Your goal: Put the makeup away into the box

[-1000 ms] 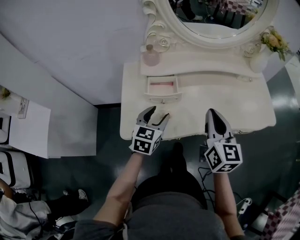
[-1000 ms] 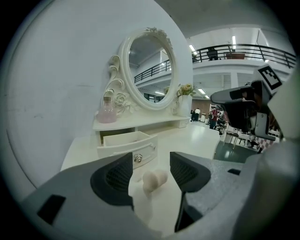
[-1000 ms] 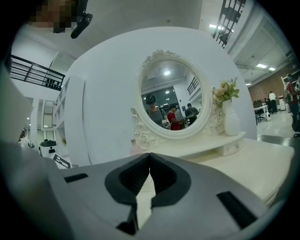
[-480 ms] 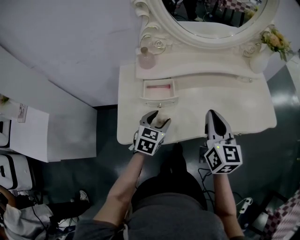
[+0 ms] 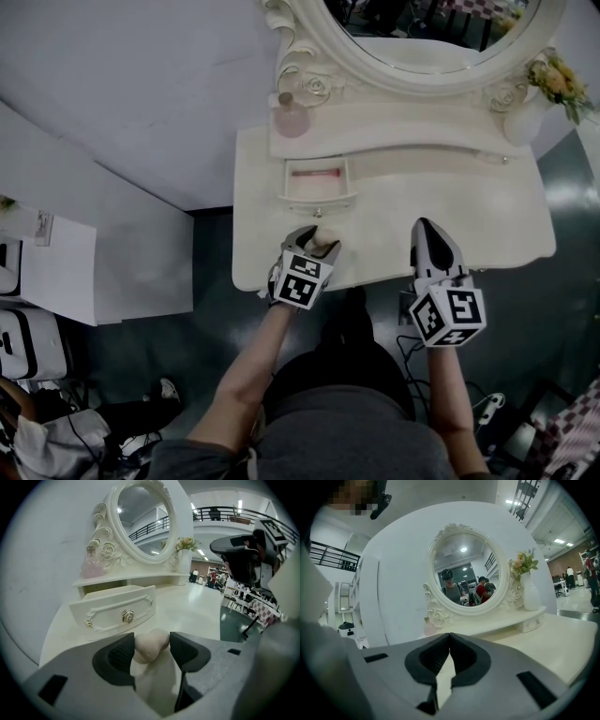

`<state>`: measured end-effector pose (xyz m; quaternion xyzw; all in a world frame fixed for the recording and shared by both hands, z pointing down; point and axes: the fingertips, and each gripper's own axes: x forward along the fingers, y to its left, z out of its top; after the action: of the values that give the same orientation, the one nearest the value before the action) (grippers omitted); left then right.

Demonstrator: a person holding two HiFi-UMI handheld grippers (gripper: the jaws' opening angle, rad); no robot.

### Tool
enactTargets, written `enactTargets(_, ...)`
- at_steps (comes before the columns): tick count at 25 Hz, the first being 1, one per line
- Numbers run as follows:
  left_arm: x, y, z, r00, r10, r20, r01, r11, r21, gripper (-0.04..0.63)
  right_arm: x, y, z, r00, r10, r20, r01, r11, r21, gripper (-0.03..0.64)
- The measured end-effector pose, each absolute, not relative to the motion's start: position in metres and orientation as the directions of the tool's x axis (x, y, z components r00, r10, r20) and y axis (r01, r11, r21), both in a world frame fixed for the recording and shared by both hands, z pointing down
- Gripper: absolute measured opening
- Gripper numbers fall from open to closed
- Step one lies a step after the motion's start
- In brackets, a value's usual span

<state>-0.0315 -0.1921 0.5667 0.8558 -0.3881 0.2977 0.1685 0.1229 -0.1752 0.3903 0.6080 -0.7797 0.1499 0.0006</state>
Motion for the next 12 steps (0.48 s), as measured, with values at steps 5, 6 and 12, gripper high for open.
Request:
enactTargets(5,-0.0317,-0.1932,0.5695,0.514,-0.560,0.650,-0.766,-0.641,0.053,0.235,0.1236,-0.1783,0.3943,-0.262,-0.945,0.195,-0.948,0.215,-0.234,0.005)
enactTargets(6,-0.0311,-0.1934,0.5696,0.513,-0.560,0.650,-0.765,-0.642,0.051,0.235,0.1236,-0.1792,0.3948,-0.262,-0.945,0.196,-0.948,0.214,-0.234,0.005)
enactTargets(12,-0.0309,-0.1933,0.5746,0.515,-0.556,0.652,-0.761,-0.647,0.049,0.219,0.1223,-0.1852,0.3958,-0.266,-0.942,0.203,-0.947,0.216,-0.237,0.005)
